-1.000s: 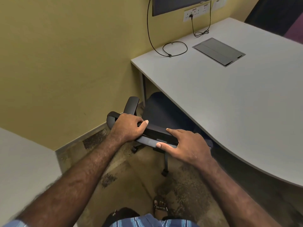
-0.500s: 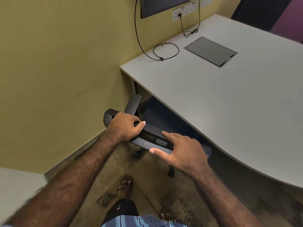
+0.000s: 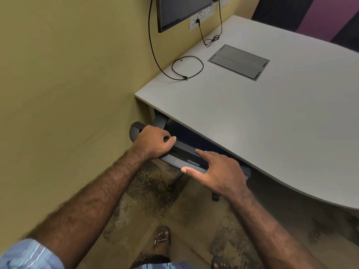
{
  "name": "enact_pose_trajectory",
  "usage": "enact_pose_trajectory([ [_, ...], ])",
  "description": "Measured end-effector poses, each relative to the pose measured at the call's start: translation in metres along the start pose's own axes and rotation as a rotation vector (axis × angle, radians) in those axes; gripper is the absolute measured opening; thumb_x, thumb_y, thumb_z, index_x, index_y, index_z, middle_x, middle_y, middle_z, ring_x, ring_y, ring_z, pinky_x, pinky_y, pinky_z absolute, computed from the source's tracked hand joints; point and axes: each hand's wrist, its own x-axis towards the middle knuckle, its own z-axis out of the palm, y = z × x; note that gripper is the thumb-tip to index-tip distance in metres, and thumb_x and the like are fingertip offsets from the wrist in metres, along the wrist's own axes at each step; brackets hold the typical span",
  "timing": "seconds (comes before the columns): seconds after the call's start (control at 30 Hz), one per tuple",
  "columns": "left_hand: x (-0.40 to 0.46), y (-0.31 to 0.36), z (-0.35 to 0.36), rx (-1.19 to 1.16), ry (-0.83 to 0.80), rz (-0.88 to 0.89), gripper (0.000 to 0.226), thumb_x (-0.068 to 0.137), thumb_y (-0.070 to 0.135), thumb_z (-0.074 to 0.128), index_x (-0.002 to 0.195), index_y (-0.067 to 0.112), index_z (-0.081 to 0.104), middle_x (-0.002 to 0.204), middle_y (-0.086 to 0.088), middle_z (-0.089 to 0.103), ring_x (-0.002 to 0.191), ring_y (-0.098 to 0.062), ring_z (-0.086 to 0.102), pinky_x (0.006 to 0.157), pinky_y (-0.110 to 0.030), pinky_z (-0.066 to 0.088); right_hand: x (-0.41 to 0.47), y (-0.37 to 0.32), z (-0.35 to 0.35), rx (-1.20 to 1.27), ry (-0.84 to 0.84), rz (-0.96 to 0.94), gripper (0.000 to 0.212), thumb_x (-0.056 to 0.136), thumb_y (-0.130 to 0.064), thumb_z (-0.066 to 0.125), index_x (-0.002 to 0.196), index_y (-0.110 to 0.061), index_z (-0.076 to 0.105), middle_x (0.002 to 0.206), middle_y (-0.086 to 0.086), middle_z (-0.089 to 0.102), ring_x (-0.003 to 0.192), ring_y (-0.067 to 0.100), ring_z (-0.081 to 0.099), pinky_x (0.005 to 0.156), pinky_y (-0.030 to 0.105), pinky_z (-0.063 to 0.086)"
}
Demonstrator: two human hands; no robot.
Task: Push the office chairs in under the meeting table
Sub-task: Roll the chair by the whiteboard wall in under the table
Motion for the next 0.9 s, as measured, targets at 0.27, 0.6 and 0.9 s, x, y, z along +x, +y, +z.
enact_pose_trajectory([
  [0.27, 0.061, -0.053, -0.018, -0.052, -0.007, 0.151, 0.055, 0.099, 0.061, 0.041, 0.077, 0.022, 0.073, 0.062, 0.008, 0.056, 0.063, -0.015, 0.055, 0.063, -0.032, 0.031, 0.065, -0.034, 0.009, 0.053, 0.076, 0.088, 0.112, 0.074, -0.114, 0.031, 0.153, -0.042, 0.063, 0.142, -0.014, 0.073, 0.126, 0.016, 0.070, 0.097, 0.040, 0.056],
  [0.6, 0.116, -0.084, -0.029, -0.047, -0.032, 0.223, 0.061, 0.101, 0.056, 0.039, 0.094, 0.012, 0.081, 0.085, -0.008, 0.077, 0.076, -0.026, 0.064, 0.067, -0.034, 0.039, 0.116, -0.054, 0.014, 0.016, 0.078, 0.150, 0.118, 0.071, -0.116, 0.024, 0.153, -0.040, 0.063, 0.141, -0.009, 0.074, 0.126, 0.022, 0.070, 0.100, 0.044, 0.056],
  [0.9, 0.133, -0.098, -0.039, -0.055, -0.109, 0.204, 0.052, 0.100, 0.055, 0.036, 0.080, 0.020, 0.069, 0.084, -0.010, 0.072, 0.078, -0.028, 0.060, 0.069, -0.037, 0.044, 0.135, -0.063, 0.022, 0.025, 0.065, 0.190, 0.122, 0.071, -0.116, 0.024, 0.154, -0.037, 0.062, 0.143, -0.006, 0.073, 0.128, 0.023, 0.069, 0.103, 0.045, 0.056],
])
